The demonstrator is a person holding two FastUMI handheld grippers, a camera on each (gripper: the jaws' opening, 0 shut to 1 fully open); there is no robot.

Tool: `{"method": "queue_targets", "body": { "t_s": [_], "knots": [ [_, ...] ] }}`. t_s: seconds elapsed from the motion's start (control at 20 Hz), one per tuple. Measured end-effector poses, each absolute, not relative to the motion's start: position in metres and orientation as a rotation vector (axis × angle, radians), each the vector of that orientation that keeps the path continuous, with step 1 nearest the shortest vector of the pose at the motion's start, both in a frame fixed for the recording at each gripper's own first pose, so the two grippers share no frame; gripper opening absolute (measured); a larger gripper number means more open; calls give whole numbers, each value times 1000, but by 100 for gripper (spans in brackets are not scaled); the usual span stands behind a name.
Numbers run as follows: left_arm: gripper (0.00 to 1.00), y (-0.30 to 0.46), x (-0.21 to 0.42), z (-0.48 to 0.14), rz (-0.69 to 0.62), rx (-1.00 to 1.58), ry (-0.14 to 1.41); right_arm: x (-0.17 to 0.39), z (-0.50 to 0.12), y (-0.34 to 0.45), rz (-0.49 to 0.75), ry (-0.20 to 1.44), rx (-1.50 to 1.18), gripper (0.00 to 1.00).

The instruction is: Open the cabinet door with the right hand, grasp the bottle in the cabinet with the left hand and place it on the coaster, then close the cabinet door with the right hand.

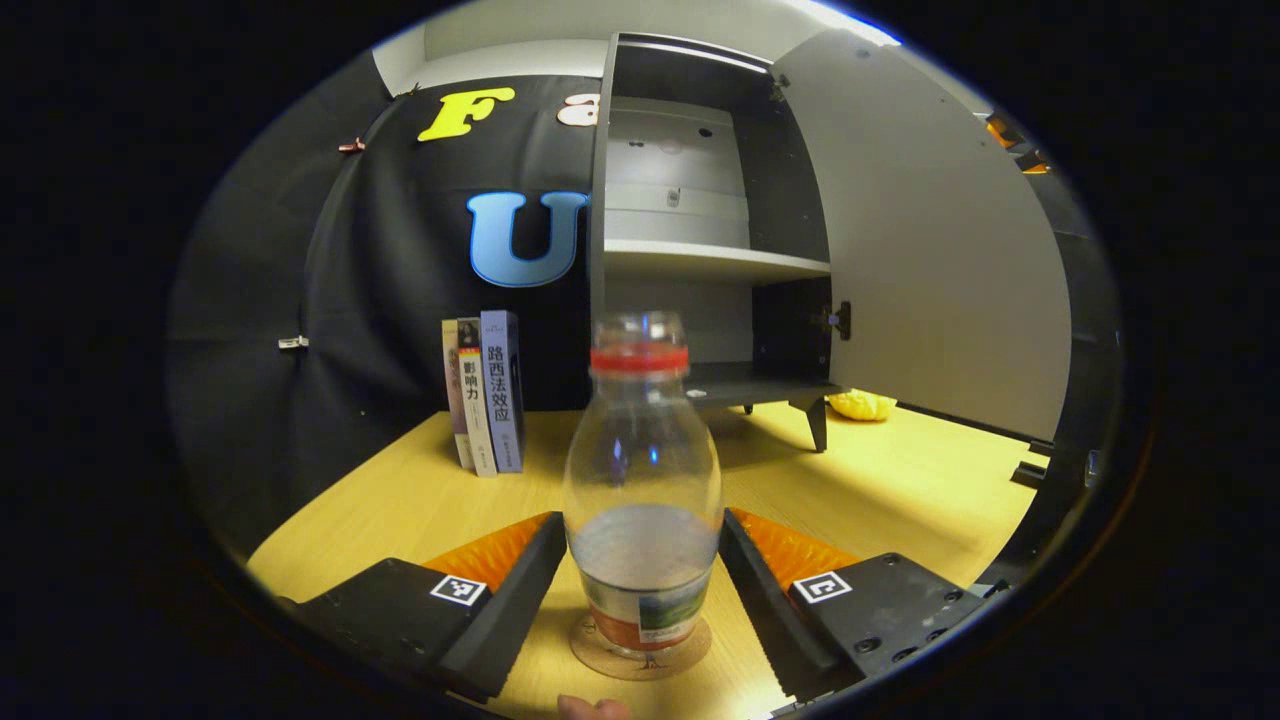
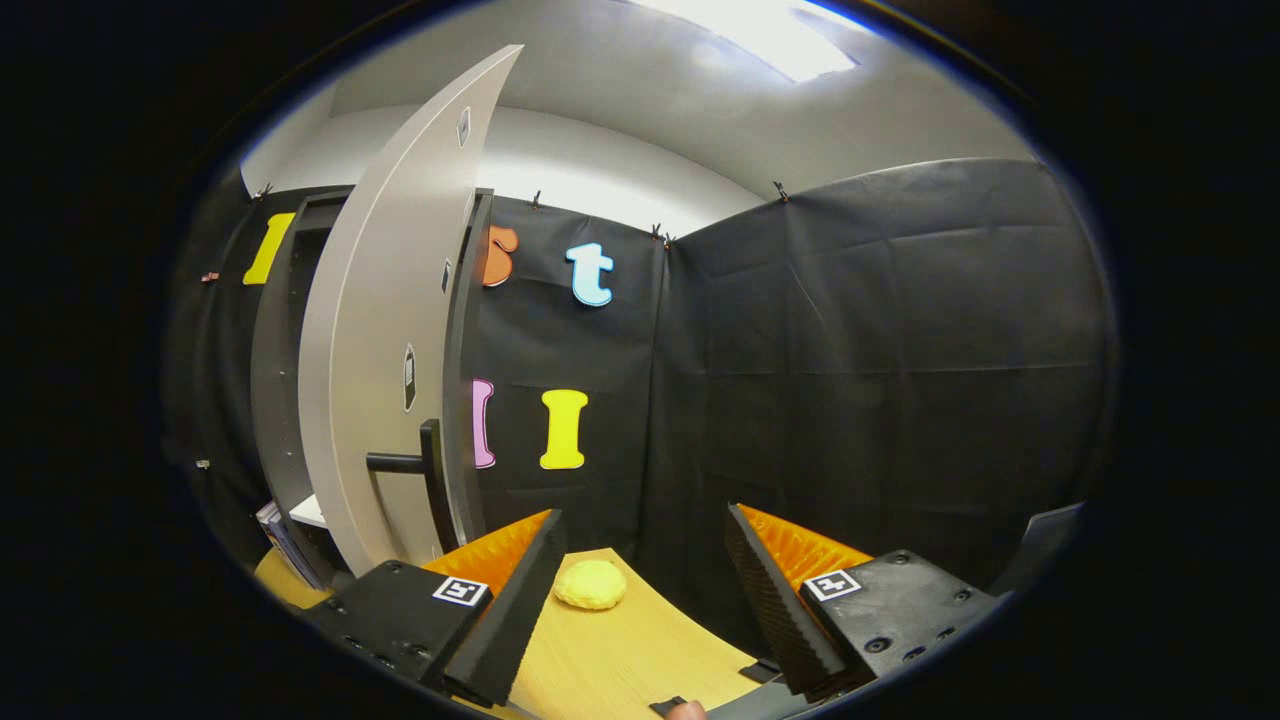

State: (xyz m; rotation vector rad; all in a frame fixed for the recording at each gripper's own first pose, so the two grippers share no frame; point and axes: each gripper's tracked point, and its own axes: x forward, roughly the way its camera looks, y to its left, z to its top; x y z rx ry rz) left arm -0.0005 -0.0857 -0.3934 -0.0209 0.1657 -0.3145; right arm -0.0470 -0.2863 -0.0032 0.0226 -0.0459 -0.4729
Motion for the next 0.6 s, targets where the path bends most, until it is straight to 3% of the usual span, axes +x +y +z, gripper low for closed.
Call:
{"method": "queue_targets", "body": {
  "t_s": [0.6],
  "knots": [
    [95, -82, -3, -223, -223, -110, 140, -25, 3, -269, -353, -85, -2, 98]
  ]
}}
